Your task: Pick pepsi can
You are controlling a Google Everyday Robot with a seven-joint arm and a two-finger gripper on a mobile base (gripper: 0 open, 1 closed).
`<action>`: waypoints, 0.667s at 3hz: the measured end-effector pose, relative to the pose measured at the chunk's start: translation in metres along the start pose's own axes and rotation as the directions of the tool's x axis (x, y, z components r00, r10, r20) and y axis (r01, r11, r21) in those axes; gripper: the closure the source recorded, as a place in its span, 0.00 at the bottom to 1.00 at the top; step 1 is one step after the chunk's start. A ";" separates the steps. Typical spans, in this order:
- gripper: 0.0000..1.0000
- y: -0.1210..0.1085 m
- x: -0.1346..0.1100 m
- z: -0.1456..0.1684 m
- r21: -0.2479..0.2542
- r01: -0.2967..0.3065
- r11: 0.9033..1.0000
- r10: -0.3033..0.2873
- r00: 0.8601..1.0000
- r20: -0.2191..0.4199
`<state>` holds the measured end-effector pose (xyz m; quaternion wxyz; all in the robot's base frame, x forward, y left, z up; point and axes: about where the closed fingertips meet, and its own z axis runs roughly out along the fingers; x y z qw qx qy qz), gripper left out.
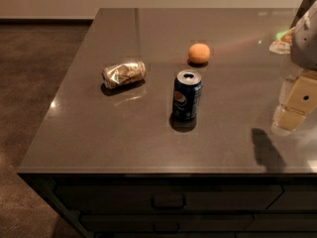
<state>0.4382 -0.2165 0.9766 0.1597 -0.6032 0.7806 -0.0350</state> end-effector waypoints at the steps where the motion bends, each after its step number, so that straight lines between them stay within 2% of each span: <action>1: 0.00 0.000 0.000 0.000 0.000 0.000 1.000 0.000 1.000 0.000; 2: 0.00 -0.011 -0.004 0.009 -0.003 -0.032 0.999 0.032 0.999 0.034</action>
Offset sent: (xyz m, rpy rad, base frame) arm 0.0398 0.0029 -0.0184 0.1213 0.0138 -0.0644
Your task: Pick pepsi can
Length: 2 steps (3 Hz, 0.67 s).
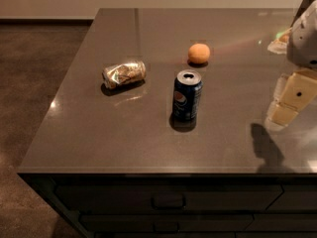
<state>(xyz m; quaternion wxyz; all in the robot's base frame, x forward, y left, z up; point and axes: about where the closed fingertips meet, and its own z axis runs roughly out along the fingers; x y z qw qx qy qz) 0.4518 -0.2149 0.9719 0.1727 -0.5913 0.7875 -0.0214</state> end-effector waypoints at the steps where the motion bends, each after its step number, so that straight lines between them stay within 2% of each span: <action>1: 0.00 -0.017 -0.015 0.018 -0.005 -0.039 0.999 0.039 0.997 0.059; 2: 0.00 -0.028 -0.035 0.037 -0.010 -0.071 0.997 0.072 0.989 0.130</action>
Offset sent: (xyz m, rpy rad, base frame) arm 0.0720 0.0533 -0.0287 0.2455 -0.0444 -0.0547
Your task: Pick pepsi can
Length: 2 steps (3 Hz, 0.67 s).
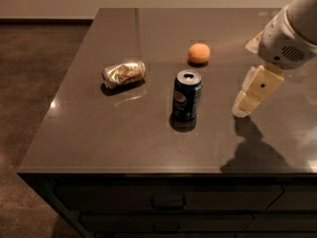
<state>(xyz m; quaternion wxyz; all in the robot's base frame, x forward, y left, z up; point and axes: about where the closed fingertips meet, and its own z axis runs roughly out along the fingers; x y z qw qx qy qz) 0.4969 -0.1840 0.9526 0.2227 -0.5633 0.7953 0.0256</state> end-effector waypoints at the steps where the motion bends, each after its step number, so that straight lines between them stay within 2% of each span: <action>1: 0.00 -0.003 -0.019 0.019 0.001 0.001 1.000 -0.001 0.998 0.057; 2: 0.00 0.000 -0.040 0.041 -0.009 0.026 1.000 -0.025 0.994 0.105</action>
Offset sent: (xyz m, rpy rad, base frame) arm 0.0338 0.0668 -0.0315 0.1218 -0.0481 0.0759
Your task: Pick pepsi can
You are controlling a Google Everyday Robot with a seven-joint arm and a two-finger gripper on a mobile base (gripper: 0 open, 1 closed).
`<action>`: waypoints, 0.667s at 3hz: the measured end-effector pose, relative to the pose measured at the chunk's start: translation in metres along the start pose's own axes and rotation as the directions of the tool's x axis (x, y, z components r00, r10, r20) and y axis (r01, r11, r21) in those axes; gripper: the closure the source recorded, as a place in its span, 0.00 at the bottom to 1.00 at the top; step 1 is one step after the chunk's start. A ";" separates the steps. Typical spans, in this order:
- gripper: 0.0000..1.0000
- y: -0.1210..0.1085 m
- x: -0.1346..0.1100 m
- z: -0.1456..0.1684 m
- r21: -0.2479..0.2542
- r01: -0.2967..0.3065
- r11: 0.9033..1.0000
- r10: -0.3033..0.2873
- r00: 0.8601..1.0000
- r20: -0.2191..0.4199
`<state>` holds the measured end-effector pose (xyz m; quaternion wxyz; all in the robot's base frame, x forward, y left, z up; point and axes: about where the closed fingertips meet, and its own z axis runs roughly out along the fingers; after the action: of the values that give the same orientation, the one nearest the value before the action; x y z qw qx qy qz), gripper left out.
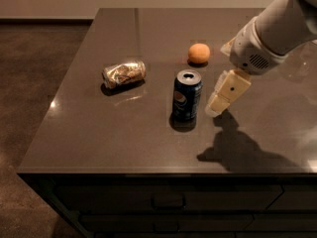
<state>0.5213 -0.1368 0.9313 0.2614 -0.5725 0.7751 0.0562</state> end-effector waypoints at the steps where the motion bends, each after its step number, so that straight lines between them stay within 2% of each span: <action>1: 0.00 0.004 -0.009 0.017 -0.025 0.016 1.000 -0.015 1.000 0.017; 2: 0.00 0.009 -0.017 0.028 -0.046 0.027 0.999 -0.025 0.999 0.030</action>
Offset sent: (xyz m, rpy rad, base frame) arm 0.0076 0.0405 -0.0276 0.0456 0.0332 0.0714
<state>0.5263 -0.1085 0.9130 0.2601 -0.5875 0.7621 0.0795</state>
